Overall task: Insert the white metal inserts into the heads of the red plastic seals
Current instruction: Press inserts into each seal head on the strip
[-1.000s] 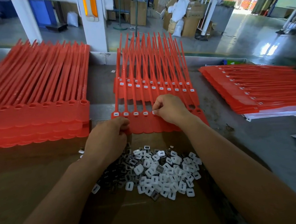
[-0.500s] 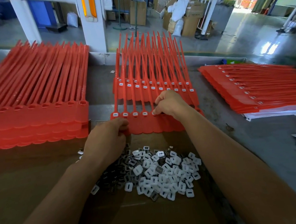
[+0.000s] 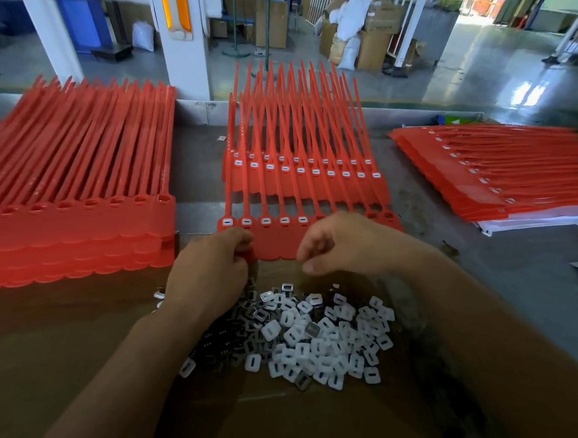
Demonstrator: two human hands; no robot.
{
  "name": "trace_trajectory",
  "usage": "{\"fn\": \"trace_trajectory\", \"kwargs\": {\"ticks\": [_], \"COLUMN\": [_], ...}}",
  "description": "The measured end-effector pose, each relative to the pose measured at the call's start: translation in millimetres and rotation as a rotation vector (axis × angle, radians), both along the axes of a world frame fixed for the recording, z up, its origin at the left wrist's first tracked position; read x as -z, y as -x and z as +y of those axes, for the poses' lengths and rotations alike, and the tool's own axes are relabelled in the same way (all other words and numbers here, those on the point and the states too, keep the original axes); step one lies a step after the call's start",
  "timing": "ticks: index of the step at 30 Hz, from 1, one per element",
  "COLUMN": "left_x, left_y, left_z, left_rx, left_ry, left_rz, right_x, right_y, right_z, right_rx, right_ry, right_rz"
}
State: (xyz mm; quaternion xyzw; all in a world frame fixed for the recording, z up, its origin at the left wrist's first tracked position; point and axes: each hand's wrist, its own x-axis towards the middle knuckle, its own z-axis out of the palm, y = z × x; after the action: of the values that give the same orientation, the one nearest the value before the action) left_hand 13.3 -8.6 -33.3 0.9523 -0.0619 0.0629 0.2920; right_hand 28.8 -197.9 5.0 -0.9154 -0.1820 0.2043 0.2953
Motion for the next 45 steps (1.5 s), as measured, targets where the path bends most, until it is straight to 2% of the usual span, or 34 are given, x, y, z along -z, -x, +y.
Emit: {"fn": "trace_trajectory", "kwargs": {"ticks": [2, 7, 12, 18, 22, 28, 31, 45], "left_x": [0, 0, 0, 1, 0, 0, 0, -1], "left_y": [0, 0, 0, -1, 0, 0, -1, -1], "left_z": [0, -1, 0, 0, 0, 0, 0, 0], "left_rx": [-0.004, -0.002, 0.0, 0.002, 0.008, 0.01, 0.003, 0.005], "left_ry": [-0.004, -0.003, -0.002, -0.007, -0.004, 0.002, 0.002, -0.008], "left_rz": [-0.008, -0.002, -0.006, -0.016, -0.011, -0.019, -0.013, -0.018], "right_x": [0, 3, 4, -1, -6, 8, 17, 29], "right_y": [8, 15, 16, 16, 14, -22, -39, -54], "right_z": [-1, -2, -1, -3, -8, -18, -19, -18], "right_rx": [-0.054, -0.078, -0.086, -0.076, 0.016, 0.378, 0.474, 0.505], "right_ry": [0.04, 0.112, 0.118, 0.087, 0.0, -0.135, -0.13, -0.115], "right_rz": [0.05, 0.016, -0.03, 0.032, 0.032, -0.221, -0.29, -0.268]}}
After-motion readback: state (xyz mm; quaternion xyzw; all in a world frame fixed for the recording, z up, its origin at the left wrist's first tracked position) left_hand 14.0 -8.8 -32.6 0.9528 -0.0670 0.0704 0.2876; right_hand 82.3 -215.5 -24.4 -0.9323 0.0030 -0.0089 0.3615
